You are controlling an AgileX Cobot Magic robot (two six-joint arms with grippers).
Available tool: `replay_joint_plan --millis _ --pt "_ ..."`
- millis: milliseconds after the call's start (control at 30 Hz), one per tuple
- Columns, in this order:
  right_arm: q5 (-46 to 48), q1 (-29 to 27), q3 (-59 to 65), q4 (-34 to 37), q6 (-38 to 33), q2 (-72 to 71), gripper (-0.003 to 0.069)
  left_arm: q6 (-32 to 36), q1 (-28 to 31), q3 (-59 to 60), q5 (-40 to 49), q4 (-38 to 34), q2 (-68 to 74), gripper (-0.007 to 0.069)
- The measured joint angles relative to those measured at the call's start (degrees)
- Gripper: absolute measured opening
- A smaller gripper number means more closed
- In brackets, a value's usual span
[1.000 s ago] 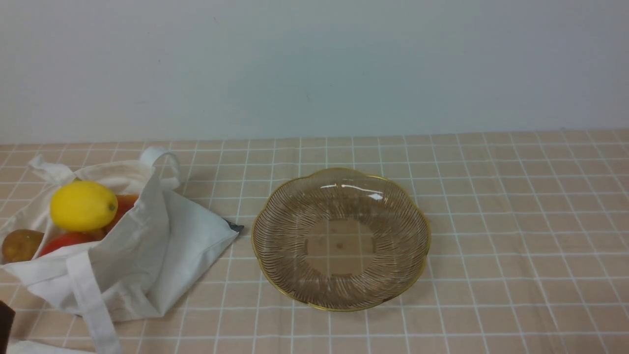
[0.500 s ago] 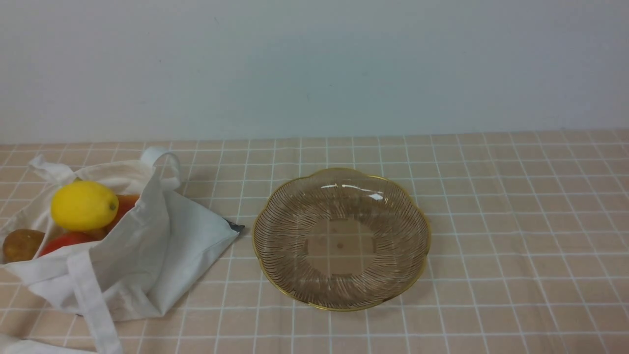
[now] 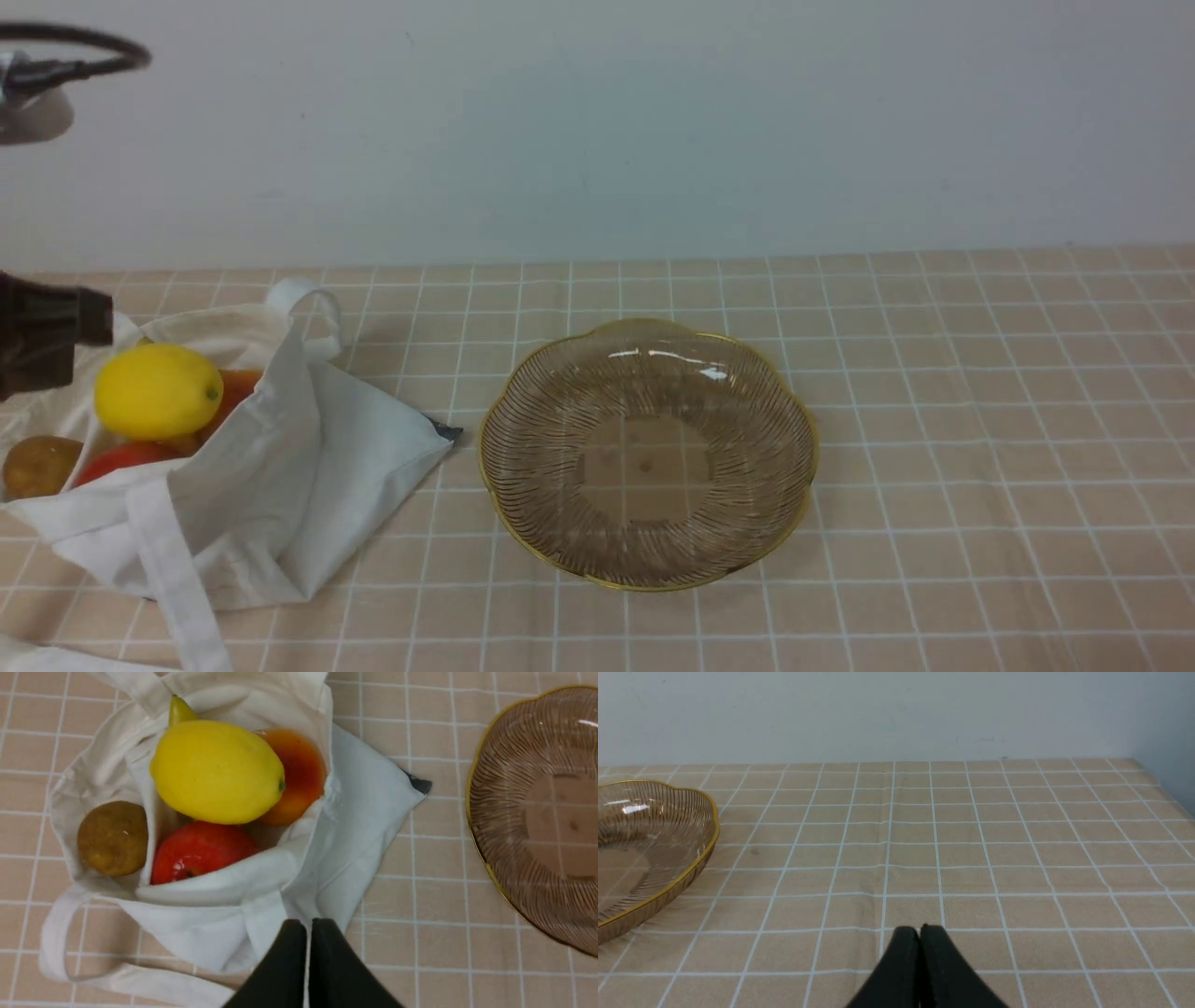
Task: Take the fruit out of the bag on the brown coffee tablecloth and place them on the plate.
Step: 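Reach into the bag and grasp the lemon with the left gripper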
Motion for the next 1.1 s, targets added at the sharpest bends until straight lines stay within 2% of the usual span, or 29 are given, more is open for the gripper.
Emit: replay_joint_plan --millis 200,333,433,467,567,600,633,667,700,767,1100 --pt "0.0 0.0 0.0 0.0 0.0 0.0 -0.0014 -0.5 3.0 -5.8 -0.1 0.7 10.3 -0.0002" --pt "0.0 0.0 0.0 0.0 0.0 0.0 -0.0014 2.8 3.1 -7.4 -0.5 0.2 16.2 0.0056" --pt "0.0 0.0 0.0 0.0 0.0 0.0 -0.0014 6.1 3.1 -7.5 -3.2 -0.1 19.9 0.0176" --pt "0.0 0.0 0.0 0.0 0.0 0.0 -0.0014 6.9 3.1 -7.5 -4.4 0.0 21.1 0.0258" --pt "0.0 0.0 0.0 0.0 0.0 0.0 -0.0014 7.7 3.1 -7.5 -6.8 0.4 23.1 0.0412" --pt "0.0 0.0 0.0 0.0 0.0 0.0 -0.0014 7.8 3.1 -7.6 -8.1 0.6 24.5 0.0528" --pt "0.0 0.0 0.0 0.0 0.0 0.0 -0.0014 7.8 3.1 -7.6 -8.2 0.6 24.6 0.0542" --pt "0.0 0.0 0.0 0.0 0.0 0.0 -0.0014 7.9 3.1 -7.6 -9.6 0.9 26.2 0.0625" --pt "0.0 0.0 0.0 0.0 0.0 0.0 -0.0014 7.9 3.1 -7.6 -10.1 1.1 26.9 0.0652" --pt "0.0 0.0 0.0 0.0 0.0 0.0 -0.0014 8.1 3.1 -7.6 -10.8 1.9 28.5 0.0679" --pt "0.0 0.0 0.0 0.0 0.0 0.0 -0.0014 8.1 3.1 -7.7 -11.1 6.1 33.3 0.0683"
